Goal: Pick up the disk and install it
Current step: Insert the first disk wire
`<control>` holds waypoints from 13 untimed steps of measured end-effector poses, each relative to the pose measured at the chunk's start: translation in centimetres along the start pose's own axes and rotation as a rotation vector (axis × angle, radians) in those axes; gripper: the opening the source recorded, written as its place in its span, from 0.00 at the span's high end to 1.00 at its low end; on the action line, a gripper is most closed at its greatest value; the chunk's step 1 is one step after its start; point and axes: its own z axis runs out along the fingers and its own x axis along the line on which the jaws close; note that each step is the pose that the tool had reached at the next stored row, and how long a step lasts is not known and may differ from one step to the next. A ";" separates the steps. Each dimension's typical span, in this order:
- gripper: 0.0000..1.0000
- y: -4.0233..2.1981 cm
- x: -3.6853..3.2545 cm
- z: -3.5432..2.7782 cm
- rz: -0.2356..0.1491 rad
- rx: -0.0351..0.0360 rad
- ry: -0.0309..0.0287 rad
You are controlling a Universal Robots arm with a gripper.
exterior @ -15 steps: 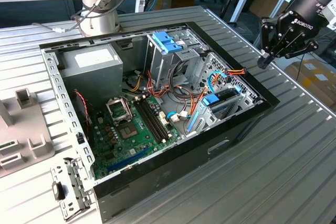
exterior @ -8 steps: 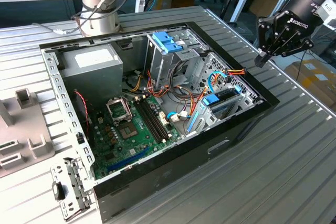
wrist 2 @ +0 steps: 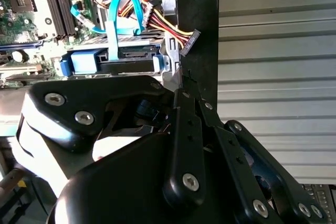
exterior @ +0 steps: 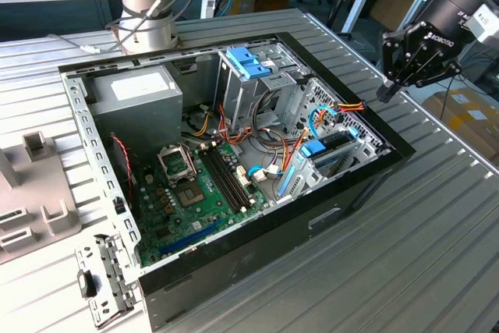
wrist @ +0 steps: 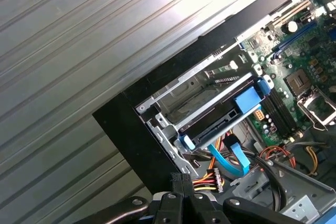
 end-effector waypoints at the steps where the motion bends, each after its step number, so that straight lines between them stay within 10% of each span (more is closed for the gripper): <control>1: 0.89 -0.05 0.05 0.09 -0.003 -0.0004 0.0000; 7: 0.89 -0.07 0.08 0.15 -0.005 -0.0008 0.0000; 13: 0.64 -0.07 0.08 0.15 -0.006 -0.0008 0.0000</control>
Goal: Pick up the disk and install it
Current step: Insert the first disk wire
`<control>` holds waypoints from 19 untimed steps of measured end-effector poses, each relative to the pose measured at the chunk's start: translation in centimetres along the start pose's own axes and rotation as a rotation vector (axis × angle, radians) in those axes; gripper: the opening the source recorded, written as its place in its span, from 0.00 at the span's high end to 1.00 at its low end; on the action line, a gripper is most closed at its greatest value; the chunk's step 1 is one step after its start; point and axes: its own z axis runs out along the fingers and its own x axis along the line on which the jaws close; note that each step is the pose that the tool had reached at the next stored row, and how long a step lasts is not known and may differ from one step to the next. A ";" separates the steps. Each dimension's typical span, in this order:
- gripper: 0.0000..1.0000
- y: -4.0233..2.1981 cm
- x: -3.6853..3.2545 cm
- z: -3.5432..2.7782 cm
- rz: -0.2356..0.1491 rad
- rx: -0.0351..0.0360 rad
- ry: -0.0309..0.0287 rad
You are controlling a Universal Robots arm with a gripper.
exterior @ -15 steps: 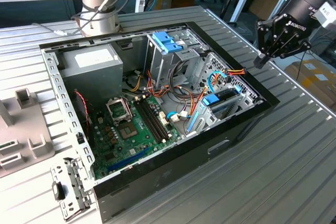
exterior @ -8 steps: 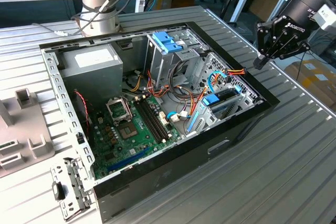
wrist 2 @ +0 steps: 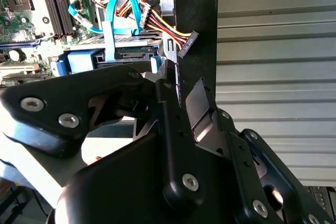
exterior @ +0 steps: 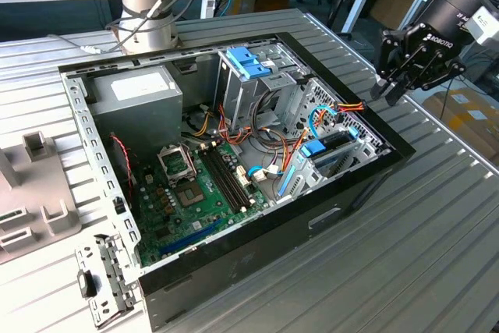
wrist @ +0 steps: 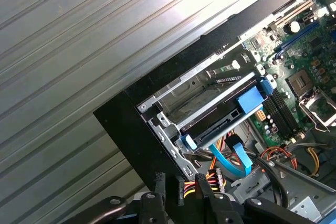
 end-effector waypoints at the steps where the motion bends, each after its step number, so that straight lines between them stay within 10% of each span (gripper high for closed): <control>1: 0.64 0.00 0.00 0.00 0.000 0.0000 -0.0001; 10: 0.64 -0.26 0.43 0.57 0.000 0.0000 -0.0001; 13: 0.64 -1.72 -0.06 2.53 -0.007 -0.0012 0.0001; 19: 0.64 -2.33 -0.17 3.41 -0.014 -0.0033 0.0010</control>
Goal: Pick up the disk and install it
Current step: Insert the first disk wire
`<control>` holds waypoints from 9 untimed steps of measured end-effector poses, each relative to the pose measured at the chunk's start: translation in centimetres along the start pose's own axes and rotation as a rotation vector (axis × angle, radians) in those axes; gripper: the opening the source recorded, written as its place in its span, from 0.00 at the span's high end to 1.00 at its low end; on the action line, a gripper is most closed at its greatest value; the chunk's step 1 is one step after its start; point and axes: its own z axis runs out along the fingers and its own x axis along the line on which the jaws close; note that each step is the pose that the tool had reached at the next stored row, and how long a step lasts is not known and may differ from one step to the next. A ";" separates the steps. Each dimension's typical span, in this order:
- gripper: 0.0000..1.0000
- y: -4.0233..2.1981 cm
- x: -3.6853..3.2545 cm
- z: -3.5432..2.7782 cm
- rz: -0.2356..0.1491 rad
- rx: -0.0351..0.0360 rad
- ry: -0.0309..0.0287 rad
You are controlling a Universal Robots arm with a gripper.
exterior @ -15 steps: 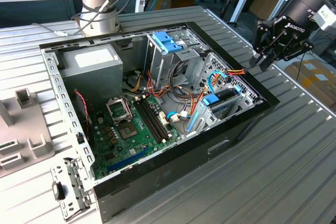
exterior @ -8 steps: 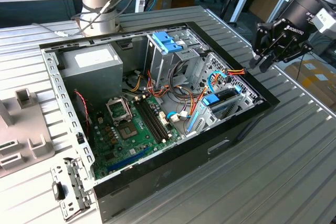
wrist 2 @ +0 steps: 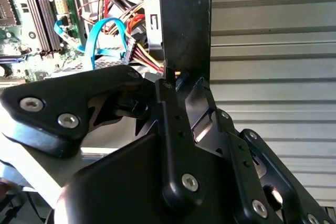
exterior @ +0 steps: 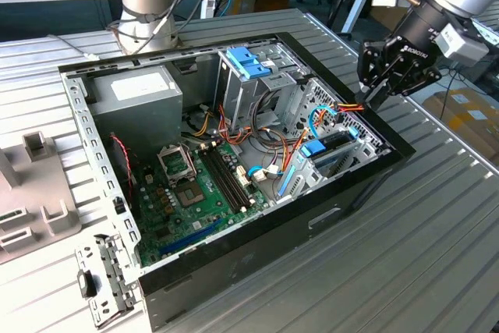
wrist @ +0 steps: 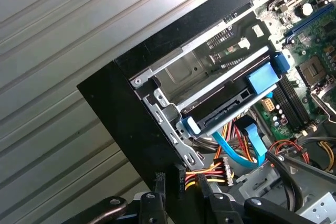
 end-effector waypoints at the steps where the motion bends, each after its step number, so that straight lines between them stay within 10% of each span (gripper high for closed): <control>1: 0.64 -0.01 0.04 0.13 -0.002 -0.0013 0.0007; 9: 0.64 0.34 0.33 0.29 -0.005 -0.0021 0.0009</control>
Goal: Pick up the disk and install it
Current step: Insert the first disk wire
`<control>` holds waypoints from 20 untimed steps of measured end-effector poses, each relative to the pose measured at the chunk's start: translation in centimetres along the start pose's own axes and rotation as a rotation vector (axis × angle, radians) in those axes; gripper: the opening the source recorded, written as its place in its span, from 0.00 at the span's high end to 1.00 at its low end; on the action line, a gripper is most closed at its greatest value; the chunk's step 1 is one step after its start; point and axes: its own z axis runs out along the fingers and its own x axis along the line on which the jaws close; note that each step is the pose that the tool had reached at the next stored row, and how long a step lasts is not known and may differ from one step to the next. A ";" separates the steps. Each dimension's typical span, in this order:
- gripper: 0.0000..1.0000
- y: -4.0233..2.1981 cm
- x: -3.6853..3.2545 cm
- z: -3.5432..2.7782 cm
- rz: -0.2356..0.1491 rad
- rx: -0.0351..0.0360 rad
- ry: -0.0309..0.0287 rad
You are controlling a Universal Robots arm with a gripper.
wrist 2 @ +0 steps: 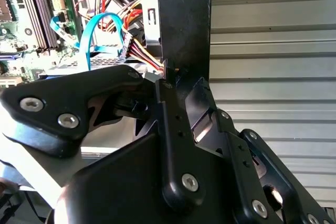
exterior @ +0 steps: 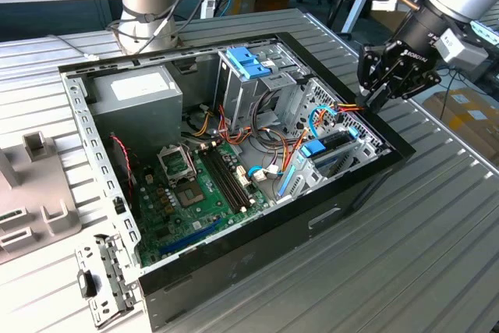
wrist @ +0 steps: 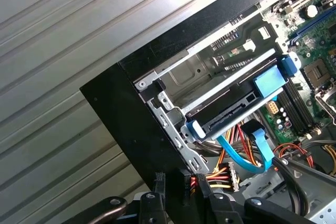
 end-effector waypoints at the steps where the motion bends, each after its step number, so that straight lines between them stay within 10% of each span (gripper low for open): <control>1: 0.64 0.01 0.00 0.00 0.000 0.0000 0.0000; 20: 0.82 0.01 0.01 -0.02 0.000 0.0002 -0.0002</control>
